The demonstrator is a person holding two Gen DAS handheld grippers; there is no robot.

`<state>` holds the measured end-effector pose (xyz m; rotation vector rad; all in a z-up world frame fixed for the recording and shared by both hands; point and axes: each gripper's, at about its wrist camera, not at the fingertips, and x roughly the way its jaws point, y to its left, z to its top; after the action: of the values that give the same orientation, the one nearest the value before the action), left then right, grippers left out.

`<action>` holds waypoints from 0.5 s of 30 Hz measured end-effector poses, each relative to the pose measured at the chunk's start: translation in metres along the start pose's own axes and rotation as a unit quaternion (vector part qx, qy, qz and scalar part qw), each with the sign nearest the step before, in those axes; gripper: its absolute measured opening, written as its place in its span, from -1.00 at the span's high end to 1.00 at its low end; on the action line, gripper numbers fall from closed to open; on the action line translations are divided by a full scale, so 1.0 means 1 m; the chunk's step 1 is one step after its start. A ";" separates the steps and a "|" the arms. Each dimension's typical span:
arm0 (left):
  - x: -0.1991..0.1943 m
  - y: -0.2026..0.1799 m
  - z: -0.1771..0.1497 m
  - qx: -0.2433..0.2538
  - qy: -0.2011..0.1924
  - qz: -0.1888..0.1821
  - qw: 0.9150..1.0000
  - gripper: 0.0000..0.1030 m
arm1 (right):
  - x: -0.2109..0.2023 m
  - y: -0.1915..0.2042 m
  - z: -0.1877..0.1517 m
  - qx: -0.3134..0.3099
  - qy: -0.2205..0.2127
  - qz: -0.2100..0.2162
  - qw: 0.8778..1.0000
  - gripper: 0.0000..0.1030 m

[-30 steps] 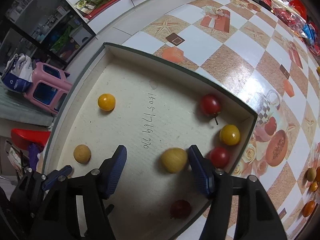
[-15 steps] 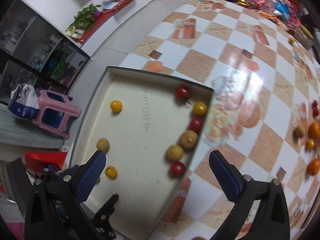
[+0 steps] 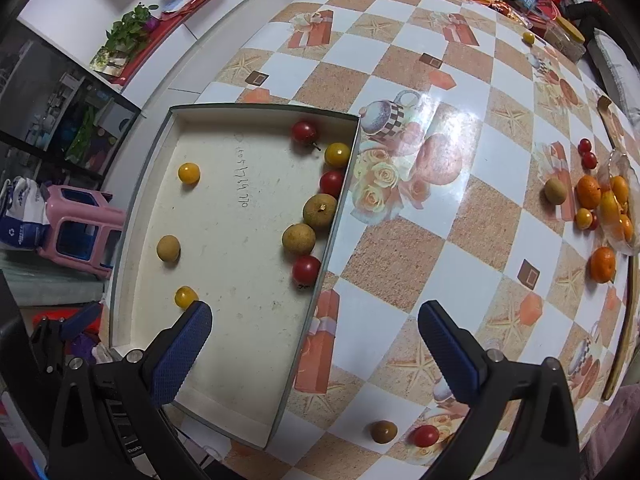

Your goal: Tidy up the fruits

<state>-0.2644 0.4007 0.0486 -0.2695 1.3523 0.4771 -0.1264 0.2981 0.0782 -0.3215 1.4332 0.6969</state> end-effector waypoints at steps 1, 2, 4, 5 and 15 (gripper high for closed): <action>0.000 -0.001 0.001 0.000 0.003 0.000 1.000 -1.00 | -0.001 0.001 0.000 0.000 0.000 0.001 1.000 -1.00; 0.000 -0.002 0.002 0.001 0.002 0.004 1.000 -1.00 | -0.001 0.001 0.000 0.000 -0.001 0.002 1.000 -1.00; 0.000 -0.006 0.004 0.007 0.000 0.012 1.000 -1.00 | -0.001 0.003 0.001 -0.002 0.000 0.003 1.000 -1.00; -0.001 -0.008 0.004 0.009 -0.001 0.015 1.000 -1.00 | -0.001 0.004 0.002 -0.005 0.000 0.002 1.000 -1.00; 0.001 -0.010 0.004 0.013 0.005 0.021 1.000 -1.00 | 0.001 0.011 0.002 -0.014 0.004 0.002 1.000 -1.00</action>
<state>-0.2559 0.3938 0.0475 -0.2242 1.3756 0.4933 -0.1311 0.3080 0.0800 -0.3438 1.4338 0.7212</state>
